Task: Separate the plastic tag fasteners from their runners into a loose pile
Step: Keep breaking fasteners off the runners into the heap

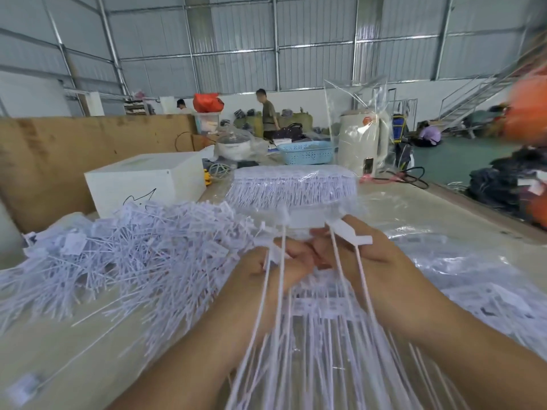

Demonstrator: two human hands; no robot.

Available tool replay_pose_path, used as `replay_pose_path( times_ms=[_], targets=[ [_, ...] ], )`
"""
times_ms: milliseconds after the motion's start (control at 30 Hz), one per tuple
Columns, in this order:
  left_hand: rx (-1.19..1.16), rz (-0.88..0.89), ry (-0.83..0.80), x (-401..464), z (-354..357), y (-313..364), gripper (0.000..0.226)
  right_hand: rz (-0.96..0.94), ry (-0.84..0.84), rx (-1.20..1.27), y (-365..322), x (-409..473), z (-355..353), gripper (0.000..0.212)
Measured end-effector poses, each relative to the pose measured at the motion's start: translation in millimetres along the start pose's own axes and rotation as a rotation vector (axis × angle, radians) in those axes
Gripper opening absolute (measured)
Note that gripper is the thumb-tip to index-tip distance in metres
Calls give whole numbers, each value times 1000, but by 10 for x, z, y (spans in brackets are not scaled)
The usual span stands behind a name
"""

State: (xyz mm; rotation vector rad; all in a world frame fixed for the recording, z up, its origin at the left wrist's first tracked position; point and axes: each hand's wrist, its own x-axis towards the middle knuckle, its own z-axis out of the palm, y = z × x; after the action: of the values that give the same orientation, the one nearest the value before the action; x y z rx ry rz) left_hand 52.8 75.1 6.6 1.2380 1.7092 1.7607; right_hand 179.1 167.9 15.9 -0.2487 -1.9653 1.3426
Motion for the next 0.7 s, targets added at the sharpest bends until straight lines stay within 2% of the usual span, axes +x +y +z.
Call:
replay_pose_path(
  times_ms=[67,167,233,300,367,433,500,567,700],
  targets=[
    [1,67,21,-116,-95,-6,9,-18,46,-41,43,21,-73,24],
    [-8,13,189,-87,-268,2,9,-66,148,-364,43,40,-258,28],
    [31,38,241,-38,-377,57,4,-59,202,-586,19,76,-377,20],
    [188,97,178,-43,-455,52,12,52,158,-801,-2,109,-443,7],
    [336,86,40,-40,-525,29,27,187,76,-939,-7,122,-488,10],
    [446,51,-82,-31,-599,-1,34,262,56,-955,-44,122,-536,13],
    [572,39,-154,-36,-649,-36,24,274,54,-954,-87,109,-567,16],
    [660,31,-211,-48,-664,-84,24,254,-6,-963,-94,94,-579,25],
    [816,-16,-252,-59,-623,-149,14,253,-369,-747,-120,42,-560,67]
  ],
)
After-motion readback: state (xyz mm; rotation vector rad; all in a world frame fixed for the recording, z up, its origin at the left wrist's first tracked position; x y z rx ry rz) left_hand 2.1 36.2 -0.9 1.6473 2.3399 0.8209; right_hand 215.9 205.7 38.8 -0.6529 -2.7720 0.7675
